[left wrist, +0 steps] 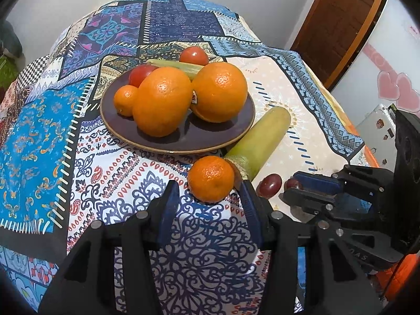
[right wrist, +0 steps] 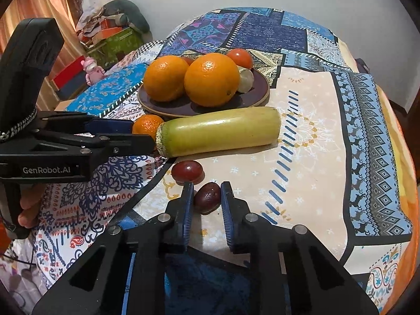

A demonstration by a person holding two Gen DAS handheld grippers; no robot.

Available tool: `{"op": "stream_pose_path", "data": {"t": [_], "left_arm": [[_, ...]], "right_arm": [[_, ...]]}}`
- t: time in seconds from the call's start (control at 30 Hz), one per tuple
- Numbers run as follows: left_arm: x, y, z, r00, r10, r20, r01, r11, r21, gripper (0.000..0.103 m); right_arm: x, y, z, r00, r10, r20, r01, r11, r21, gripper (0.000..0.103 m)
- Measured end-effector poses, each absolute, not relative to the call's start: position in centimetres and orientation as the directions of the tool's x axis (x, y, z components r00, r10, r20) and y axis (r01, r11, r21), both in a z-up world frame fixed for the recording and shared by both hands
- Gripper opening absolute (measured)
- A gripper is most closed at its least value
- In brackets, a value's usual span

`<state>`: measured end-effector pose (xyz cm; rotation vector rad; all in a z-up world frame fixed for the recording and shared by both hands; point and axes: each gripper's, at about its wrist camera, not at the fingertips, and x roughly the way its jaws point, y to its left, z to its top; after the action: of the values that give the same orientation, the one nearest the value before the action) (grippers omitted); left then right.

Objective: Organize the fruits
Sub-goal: 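Grasp a mandarin with the left gripper while the right gripper grasps a dark date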

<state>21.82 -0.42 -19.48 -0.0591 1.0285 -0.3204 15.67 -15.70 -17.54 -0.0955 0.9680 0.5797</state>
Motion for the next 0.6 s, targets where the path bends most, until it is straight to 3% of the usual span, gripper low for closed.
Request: {"op": "stream_pose_path", "data": {"t": [0.33, 0.43, 0.6], "left_arm": [[22.3, -1.4, -19.5, 0.479, -0.287, -0.830, 0.253, 0.950, -0.182, 0.046], [21.8, -1.2, -19.1, 0.499, -0.274, -0.822, 0.256, 0.953, -0.162, 0.035], [21.4, -0.2, -19.1, 0.487, -0.279, -0.828, 0.247, 0.953, -0.176, 0.033]], "right_arm": [[15.4, -15.8, -17.1, 0.439, 0.424, -0.792, -0.499, 0.848, 0.178, 0.017], [15.4, -16.0, -16.7, 0.448, 0.426, -0.786, -0.492, 0.851, 0.181, 0.017], [15.8, -16.6, -15.8, 0.468, 0.438, -0.767, -0.481, 0.855, 0.195, 0.017]]}}
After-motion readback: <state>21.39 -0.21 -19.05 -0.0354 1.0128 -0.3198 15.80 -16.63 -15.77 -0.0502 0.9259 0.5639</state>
